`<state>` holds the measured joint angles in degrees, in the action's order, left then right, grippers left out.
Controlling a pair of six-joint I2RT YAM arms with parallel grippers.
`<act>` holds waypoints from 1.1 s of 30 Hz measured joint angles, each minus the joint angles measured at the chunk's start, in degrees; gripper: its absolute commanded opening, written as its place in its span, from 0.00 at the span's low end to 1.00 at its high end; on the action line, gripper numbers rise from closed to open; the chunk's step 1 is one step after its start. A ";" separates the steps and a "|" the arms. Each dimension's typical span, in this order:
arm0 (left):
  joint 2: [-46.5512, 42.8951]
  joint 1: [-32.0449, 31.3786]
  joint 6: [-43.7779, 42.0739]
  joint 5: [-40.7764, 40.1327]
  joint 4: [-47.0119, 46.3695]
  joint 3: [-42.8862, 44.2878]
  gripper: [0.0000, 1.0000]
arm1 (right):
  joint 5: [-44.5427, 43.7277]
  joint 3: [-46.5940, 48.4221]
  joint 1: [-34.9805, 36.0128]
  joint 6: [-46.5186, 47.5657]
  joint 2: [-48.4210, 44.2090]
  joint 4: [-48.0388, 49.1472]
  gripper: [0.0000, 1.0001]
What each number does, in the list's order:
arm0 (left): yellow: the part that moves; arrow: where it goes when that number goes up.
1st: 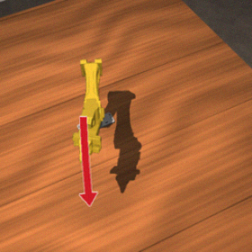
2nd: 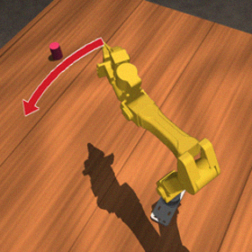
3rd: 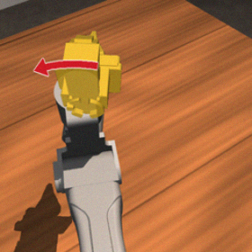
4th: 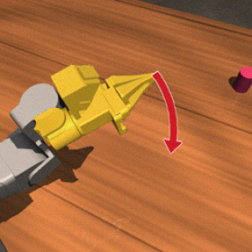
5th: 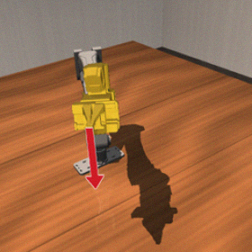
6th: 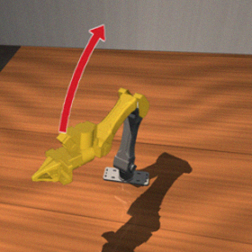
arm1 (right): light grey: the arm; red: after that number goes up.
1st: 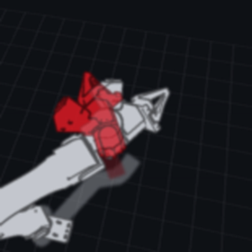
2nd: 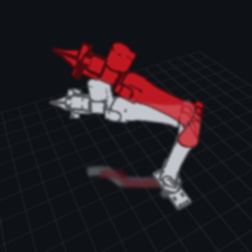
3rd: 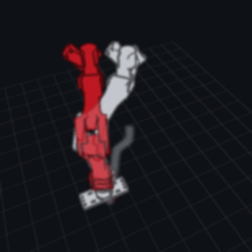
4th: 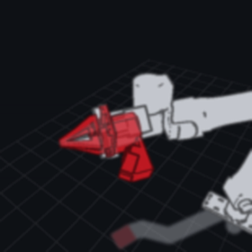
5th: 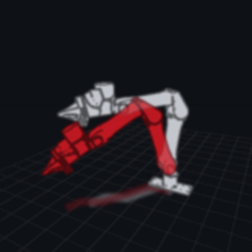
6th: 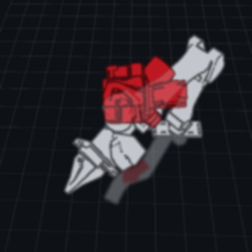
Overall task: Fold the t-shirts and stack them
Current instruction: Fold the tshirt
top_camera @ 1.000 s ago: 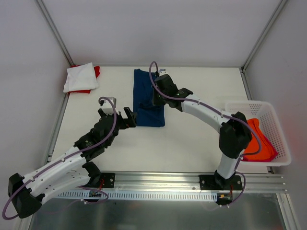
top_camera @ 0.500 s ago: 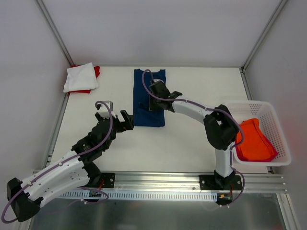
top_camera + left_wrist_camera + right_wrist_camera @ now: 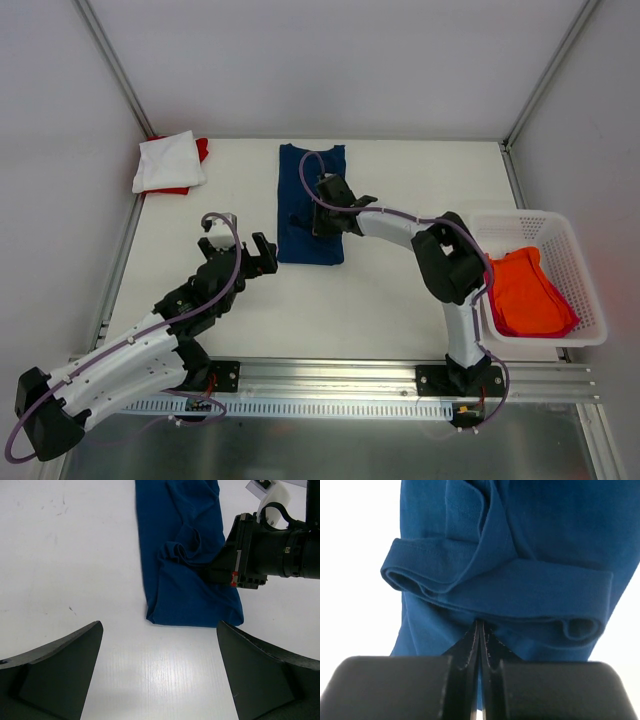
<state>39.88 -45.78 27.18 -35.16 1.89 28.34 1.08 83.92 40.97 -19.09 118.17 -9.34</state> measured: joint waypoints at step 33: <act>6.05 0.00 -0.13 -1.42 -2.23 -2.27 0.99 | 4.55 31.50 -10.43 4.00 17.68 -2.69 0.28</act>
<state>45.93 -45.78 27.05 -36.58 -0.34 26.06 5.63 115.42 30.55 -15.09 135.85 -12.03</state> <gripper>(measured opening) 0.990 0.156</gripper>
